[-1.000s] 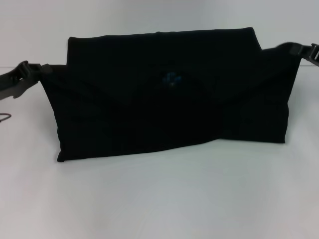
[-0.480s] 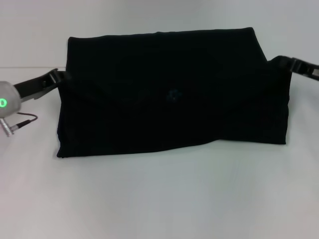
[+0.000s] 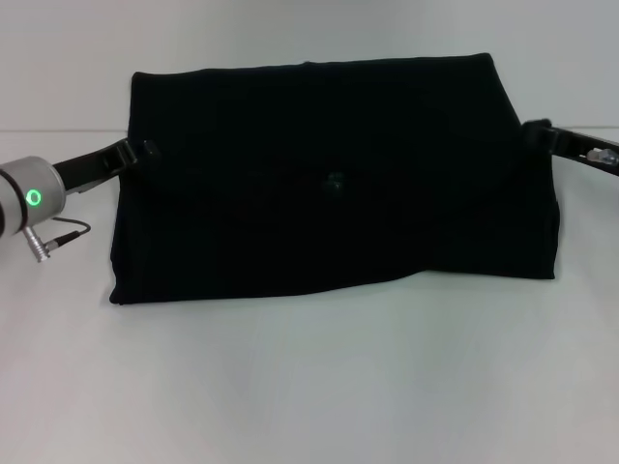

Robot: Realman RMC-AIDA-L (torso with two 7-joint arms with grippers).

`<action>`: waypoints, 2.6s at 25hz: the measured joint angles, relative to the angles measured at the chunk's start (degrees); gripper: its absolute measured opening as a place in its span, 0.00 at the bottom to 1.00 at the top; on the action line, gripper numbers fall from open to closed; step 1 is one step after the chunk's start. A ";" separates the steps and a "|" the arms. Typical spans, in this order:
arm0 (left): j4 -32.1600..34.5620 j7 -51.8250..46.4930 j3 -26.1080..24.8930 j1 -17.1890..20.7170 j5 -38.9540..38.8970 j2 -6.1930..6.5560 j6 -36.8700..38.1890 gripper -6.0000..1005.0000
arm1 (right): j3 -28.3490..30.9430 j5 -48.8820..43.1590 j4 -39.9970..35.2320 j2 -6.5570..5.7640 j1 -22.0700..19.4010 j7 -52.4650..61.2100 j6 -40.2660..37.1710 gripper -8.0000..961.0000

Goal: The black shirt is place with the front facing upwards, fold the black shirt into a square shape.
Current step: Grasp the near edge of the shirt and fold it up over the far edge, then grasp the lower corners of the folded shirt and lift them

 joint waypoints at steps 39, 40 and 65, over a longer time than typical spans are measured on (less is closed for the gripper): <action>0.35 -8.97 19.97 9.69 0.78 6.85 19.20 0.84 | -2.93 -4.27 -0.26 -0.98 -9.78 -22.02 -43.15 0.98; 0.40 -8.95 20.24 9.63 0.78 6.80 19.25 0.83 | -2.93 -4.27 -0.26 -0.98 -9.78 -22.03 -43.17 0.98; 2.20 -9.60 24.87 8.52 1.91 6.23 18.62 0.45 | -2.54 -4.29 -1.19 -2.01 -10.09 -18.23 -43.09 0.98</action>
